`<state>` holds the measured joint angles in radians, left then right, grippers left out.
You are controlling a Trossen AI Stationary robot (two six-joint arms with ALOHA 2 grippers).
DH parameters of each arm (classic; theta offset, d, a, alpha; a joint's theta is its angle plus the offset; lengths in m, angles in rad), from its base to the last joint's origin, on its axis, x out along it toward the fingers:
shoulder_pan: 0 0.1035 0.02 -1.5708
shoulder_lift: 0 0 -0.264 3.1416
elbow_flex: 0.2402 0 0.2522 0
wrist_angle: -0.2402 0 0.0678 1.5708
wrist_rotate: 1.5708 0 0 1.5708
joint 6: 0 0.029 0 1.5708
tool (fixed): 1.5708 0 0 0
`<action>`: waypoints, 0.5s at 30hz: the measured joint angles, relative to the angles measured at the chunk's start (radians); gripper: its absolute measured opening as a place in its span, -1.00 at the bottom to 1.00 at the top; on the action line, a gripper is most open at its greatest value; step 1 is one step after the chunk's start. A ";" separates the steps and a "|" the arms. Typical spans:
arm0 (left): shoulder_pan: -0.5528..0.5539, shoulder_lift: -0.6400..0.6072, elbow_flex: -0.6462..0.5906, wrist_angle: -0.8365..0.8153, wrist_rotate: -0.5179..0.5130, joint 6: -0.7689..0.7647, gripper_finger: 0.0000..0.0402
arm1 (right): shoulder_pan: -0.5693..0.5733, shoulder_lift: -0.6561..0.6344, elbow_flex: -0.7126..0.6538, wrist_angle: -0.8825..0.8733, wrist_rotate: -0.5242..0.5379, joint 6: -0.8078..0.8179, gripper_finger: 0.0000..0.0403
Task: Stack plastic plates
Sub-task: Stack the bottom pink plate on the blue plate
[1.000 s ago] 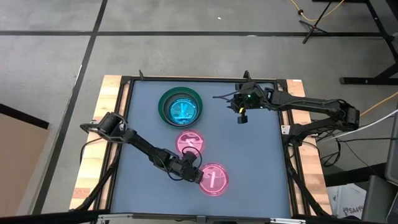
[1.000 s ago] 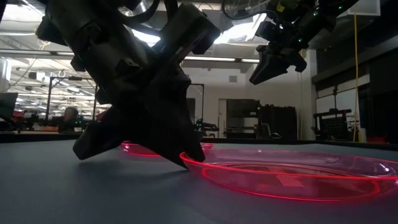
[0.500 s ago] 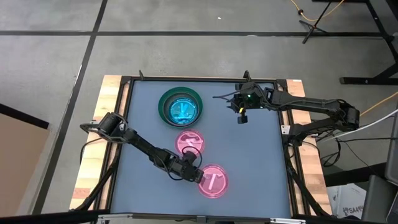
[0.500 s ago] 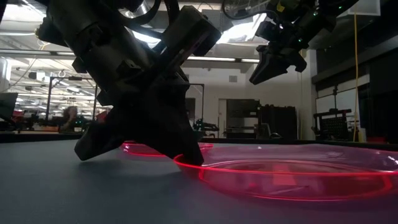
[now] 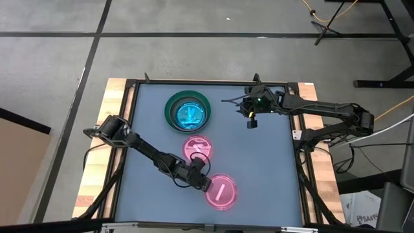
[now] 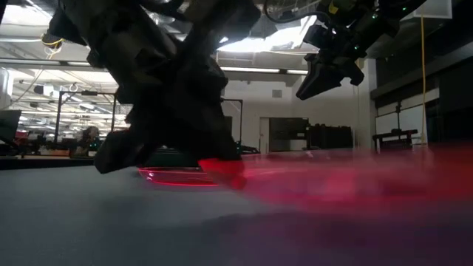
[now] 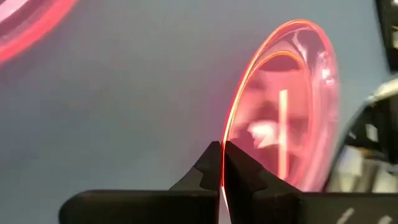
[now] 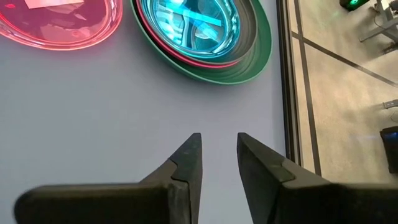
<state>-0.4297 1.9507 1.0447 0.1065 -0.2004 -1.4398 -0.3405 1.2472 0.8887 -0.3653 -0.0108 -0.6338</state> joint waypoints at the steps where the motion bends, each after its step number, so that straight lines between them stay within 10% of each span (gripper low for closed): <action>1: 0.000 -0.006 0.000 0.002 0.009 0.002 -1.00 | 0.000 0.000 0.000 0.001 0.000 0.000 -0.55; 15: 0.014 -0.205 0.000 -0.194 0.036 0.063 -1.00 | 0.000 0.000 0.001 0.003 0.000 0.000 -0.55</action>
<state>-0.4154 1.7459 1.0451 -0.0876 -0.1644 -1.3768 -0.3405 1.2472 0.8898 -0.3622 -0.0109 -0.6342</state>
